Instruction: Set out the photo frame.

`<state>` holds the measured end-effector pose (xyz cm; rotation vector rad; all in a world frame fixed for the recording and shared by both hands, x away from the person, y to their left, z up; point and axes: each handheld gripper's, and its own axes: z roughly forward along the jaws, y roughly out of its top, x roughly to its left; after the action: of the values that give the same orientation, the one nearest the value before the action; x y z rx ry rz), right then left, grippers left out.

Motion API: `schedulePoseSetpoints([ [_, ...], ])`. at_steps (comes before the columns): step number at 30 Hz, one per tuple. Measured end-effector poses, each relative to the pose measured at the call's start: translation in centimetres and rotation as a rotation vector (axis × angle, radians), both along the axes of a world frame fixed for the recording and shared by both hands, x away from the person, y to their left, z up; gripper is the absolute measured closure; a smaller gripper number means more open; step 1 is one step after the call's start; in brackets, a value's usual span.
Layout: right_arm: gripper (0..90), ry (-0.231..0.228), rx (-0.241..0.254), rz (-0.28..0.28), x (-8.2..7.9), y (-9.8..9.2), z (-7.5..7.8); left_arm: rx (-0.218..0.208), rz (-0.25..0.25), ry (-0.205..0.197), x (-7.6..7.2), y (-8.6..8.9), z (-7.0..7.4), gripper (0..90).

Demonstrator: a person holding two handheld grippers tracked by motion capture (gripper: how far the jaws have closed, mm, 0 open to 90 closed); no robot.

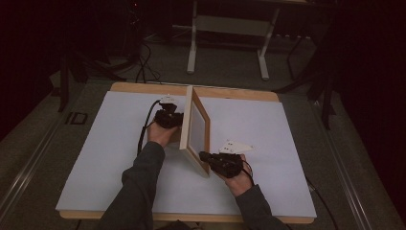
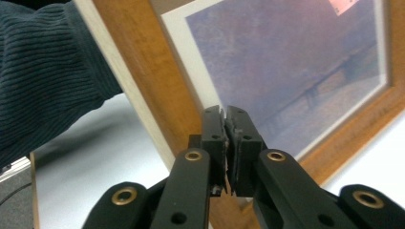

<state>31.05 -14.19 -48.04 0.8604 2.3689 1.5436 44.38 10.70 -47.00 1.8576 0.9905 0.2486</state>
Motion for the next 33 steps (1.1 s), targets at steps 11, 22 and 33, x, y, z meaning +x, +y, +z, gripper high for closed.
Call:
schedulePoseSetpoints([
  [11,82.6,0.001,-0.009,-0.031,0.1,-1.5,-0.2,-0.015,0.037,-0.029,-2.7,1.5,1.2,78.2],
  [22,82.8,0.014,-0.044,0.001,-1.1,-1.7,-1.0,-0.054,0.027,-0.036,-6.2,2.8,1.4,73.8],
  [33,89.8,0.003,-0.065,0.053,-2.5,-1.4,-1.2,-0.056,-0.008,-0.027,-10.7,4.0,1.9,70.9],
])
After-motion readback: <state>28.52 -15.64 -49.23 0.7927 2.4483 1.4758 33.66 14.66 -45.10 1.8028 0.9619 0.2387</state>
